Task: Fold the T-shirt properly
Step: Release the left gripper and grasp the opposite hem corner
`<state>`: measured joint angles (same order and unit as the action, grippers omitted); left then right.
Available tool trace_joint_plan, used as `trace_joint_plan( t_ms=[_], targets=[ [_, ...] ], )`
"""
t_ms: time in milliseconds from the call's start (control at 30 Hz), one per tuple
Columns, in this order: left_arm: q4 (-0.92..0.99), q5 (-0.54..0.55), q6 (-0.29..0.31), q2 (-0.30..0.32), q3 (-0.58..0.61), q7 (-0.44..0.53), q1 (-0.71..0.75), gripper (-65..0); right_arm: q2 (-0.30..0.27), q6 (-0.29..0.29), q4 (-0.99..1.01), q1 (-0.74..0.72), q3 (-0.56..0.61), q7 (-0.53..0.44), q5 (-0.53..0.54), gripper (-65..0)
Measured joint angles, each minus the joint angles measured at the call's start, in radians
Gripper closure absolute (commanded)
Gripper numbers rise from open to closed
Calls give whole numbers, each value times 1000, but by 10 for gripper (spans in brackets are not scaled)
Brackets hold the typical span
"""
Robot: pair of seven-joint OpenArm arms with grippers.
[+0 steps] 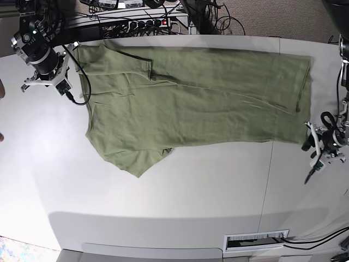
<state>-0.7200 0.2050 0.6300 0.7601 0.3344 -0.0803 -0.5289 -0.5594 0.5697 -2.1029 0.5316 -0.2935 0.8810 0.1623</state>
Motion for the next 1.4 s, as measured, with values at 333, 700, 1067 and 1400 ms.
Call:
trace_joint_plan(
  t_ms=[333,700,1067,1400],
  targets=[
    [53,103,74,-4,-2,-109,-1,-265,0,0,0,0,0,-4,0,0],
    [57,322,73,36,-2,-200,-45,-264,0,0,0,0,0,-14,0,0],
    [56,654,67,66,-3,-557,-77,-264,0,0,0,0,0,-23,0,0],
    [56,654,68,32,-3,-568,2,-264,0,0,0,0,0,-23,0,0]
  ],
)
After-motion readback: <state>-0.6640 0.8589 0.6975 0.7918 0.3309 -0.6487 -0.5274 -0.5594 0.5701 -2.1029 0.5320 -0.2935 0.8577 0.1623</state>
